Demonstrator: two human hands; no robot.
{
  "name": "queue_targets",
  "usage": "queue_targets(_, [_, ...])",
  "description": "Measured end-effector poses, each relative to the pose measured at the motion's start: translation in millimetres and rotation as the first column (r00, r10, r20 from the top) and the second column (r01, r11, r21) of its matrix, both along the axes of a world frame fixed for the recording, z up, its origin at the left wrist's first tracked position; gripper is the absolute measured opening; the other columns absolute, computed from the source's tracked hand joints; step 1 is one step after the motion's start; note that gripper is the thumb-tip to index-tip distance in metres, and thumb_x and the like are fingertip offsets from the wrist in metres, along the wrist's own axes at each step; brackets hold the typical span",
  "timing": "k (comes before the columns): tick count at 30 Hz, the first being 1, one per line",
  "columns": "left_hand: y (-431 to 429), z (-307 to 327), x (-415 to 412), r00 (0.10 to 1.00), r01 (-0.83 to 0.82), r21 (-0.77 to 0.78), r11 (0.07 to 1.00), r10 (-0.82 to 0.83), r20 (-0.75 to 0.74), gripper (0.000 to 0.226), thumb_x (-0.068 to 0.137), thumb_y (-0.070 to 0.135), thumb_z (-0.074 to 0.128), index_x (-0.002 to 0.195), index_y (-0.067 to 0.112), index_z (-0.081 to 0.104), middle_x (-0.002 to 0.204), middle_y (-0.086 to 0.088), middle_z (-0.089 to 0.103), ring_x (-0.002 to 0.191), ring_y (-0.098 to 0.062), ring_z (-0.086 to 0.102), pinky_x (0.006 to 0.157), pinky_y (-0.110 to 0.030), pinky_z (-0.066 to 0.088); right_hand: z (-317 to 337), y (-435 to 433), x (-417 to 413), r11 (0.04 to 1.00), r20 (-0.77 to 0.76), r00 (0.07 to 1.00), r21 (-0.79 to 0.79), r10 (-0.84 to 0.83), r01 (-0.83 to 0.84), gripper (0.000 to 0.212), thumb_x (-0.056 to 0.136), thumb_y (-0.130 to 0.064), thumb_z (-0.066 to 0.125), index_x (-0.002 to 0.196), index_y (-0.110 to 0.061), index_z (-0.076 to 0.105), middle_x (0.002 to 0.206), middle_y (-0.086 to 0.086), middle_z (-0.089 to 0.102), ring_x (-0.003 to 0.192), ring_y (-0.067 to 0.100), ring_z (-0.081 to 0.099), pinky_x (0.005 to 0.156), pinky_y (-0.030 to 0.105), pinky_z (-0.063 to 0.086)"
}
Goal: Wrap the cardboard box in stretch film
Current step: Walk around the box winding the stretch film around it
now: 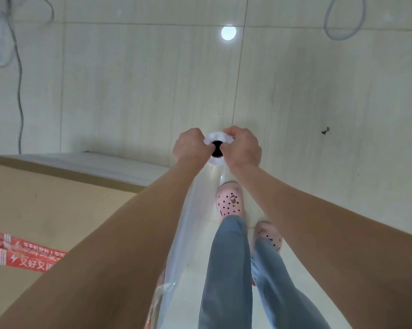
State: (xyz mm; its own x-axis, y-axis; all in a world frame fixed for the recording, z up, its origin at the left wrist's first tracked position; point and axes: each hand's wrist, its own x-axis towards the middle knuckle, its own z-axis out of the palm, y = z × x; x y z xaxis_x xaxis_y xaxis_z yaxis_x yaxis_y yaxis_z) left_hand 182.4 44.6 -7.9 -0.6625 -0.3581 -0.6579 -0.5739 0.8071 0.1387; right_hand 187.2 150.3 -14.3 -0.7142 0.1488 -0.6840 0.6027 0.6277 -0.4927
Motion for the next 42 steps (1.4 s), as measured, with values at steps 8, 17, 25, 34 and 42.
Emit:
queue_targets(8, [-29.2,-2.8,-17.0,0.985,-0.163,0.077,0.984,0.158,0.07,0.026,0.082,0.035,0.061,0.087,0.012,0.05,0.083,-0.003,0.055,0.067,-0.02,0.053,0.048,-0.025,0.034,-1.8,-25.5,-20.4,0.998,0.101,0.994,-0.049,-0.039,0.044,0.035,0.086,-0.026,0.059,0.119,-0.02,0.048,0.115,0.004,0.05,0.085,0.023,0.055,0.068,0.03,0.041])
queue_targets(17, [-39.9,-4.1,-55.1,0.989,0.139,-0.021,0.99,-0.138,0.048,0.018,0.082,0.019,0.058,0.1,0.016,0.06,0.088,-0.001,0.058,0.076,-0.022,0.055,0.058,-0.027,0.038,-7.1,-43.8,-39.8,1.0,0.044,0.999,-0.027,-0.01,0.011,0.034,0.081,-0.021,0.057,0.114,-0.028,0.058,0.11,0.001,0.059,0.094,0.024,0.061,0.076,0.032,0.05])
queue_targets(25, [-55.8,-5.5,-69.1,0.993,-0.069,0.004,0.998,0.069,0.091,0.021,0.083,0.036,0.058,0.085,0.015,0.055,0.075,0.002,0.055,0.064,-0.018,0.053,0.048,-0.023,0.031,0.2,-55.4,-77.4,0.994,-0.064,0.992,-0.005,0.11,-0.11,0.041,0.087,-0.01,0.049,0.121,-0.03,0.061,0.121,-0.004,0.057,0.1,0.017,0.058,0.079,0.025,0.042])
queue_targets(34, [-68.6,-1.5,-91.8,0.998,0.034,0.044,0.998,-0.035,0.042,0.026,0.083,0.026,0.061,0.105,0.014,0.056,0.096,-0.003,0.06,0.079,-0.022,0.053,0.059,-0.028,0.036,-2.1,-66.2,-93.4,0.998,0.074,0.996,-0.008,0.057,-0.056,0.032,0.085,-0.02,0.057,0.117,-0.025,0.051,0.111,0.004,0.051,0.085,0.022,0.052,0.066,0.028,0.037])
queue_targets(42, [-72.0,-3.7,-117.5,1.0,0.011,0.079,0.997,-0.011,-0.004,0.024,0.083,0.017,0.058,0.107,0.013,0.062,0.098,-0.006,0.063,0.08,-0.024,0.057,0.061,-0.028,0.04,-6.0,-74.0,-125.0,0.979,0.046,0.978,0.004,0.204,-0.205,0.036,0.085,-0.019,0.056,0.119,-0.03,0.061,0.115,0.0,0.061,0.095,0.021,0.061,0.071,0.028,0.044])
